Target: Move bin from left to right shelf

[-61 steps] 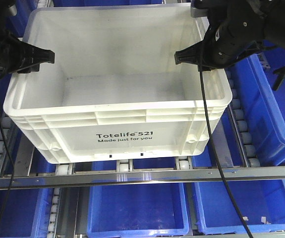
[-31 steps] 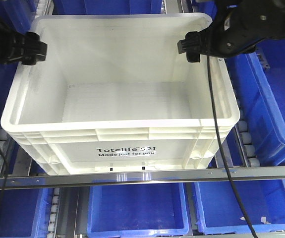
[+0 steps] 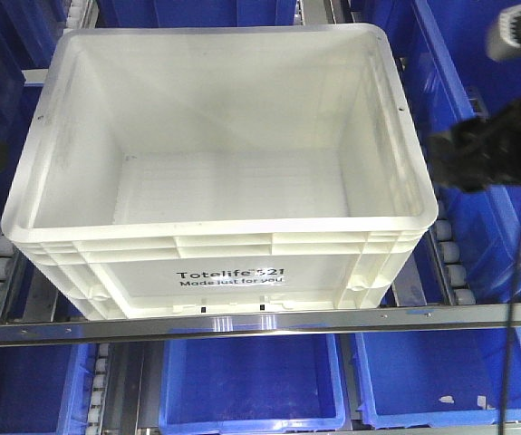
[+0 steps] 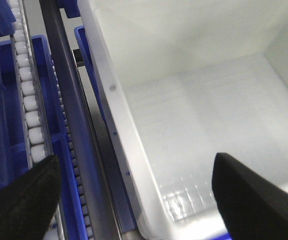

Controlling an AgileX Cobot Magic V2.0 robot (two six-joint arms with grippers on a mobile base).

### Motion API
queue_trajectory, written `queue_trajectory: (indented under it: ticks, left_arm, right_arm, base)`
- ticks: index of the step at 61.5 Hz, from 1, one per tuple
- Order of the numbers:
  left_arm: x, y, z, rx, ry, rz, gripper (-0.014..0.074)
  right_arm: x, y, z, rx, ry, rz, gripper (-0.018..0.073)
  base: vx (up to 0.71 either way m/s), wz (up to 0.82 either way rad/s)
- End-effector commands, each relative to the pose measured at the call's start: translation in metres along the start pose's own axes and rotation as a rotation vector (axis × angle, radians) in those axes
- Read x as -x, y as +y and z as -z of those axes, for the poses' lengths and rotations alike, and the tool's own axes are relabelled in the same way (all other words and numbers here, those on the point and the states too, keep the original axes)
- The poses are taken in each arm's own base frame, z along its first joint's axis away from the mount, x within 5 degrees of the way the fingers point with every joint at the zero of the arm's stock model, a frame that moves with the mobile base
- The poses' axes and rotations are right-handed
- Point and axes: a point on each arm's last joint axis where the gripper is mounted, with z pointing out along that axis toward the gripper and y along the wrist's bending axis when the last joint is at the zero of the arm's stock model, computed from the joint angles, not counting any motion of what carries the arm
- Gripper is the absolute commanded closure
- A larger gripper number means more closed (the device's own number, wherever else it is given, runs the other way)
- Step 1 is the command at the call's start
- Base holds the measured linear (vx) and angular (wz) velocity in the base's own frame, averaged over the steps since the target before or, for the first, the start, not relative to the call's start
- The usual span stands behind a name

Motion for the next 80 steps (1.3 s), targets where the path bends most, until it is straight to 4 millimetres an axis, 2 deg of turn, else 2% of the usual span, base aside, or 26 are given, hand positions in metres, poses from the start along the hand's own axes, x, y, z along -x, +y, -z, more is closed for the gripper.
queue_trajectory:
  ticks: [1,6,15,25,32,41,45,51,67,80]
  left_arm:
    - [-0.007,-0.004,0.026,-0.015,-0.083,0.0,0.0012]
    - [-0.025,-0.006,0.045,-0.025,-0.07,-0.001,0.0012]
    - [-0.054,-0.011,0.067,-0.059,-0.055,0.006,0.0012]
    - [-0.081,-0.015,0.081,-0.086,-0.058,0.01,0.0012]
    - [-0.092,-0.016,0.086,-0.084,-0.082,0.005,0.0012]
    - [-0.098,-0.016,0.083,-0.084,-0.068,0.006,0.0019]
    - [-0.1,-0.015,0.08,-0.084,-0.058,0.008,0.0048]
    - [-0.102,-0.015,0.077,-0.083,-0.052,0.009,0.0134]
    - [-0.102,-0.015,0.076,-0.085,-0.051,0.016,0.0439]
    - [-0.103,-0.015,0.076,-0.083,-0.046,0.014,0.058]
  right_arm:
    - [-0.005,-0.005,0.028,-0.002,-0.1,0.013,0.0048]
    - [-0.028,-0.008,0.048,-0.002,-0.104,0.007,0.0052]
    - [-0.069,-0.011,0.074,-0.002,-0.084,-0.023,0.0055]
    - [-0.11,-0.012,0.093,0.021,-0.066,-0.036,0.0055]
    - [-0.128,-0.012,0.101,0.027,-0.093,-0.02,0.0055]
    - [-0.134,-0.014,0.11,0.024,-0.133,-0.035,0.0077]
    - [-0.136,-0.014,0.11,0.023,-0.117,-0.035,0.0115]
    - [-0.138,-0.014,0.11,0.024,-0.087,-0.014,0.022]
    - [-0.141,-0.013,0.11,0.026,-0.062,-0.002,0.0573]
    - [-0.141,-0.013,0.11,0.028,-0.056,-0.003,0.0568]
  base:
    - [0.0,0.0]
    - [0.0,0.0]
    - [0.0,0.0]
    - [0.0,0.0]
    - [0.0,0.0]
    - [0.0,0.0]
    - [0.0,0.0]
    - [0.0,0.0]
    - [0.0,0.0]
    - [0.0,0.0]
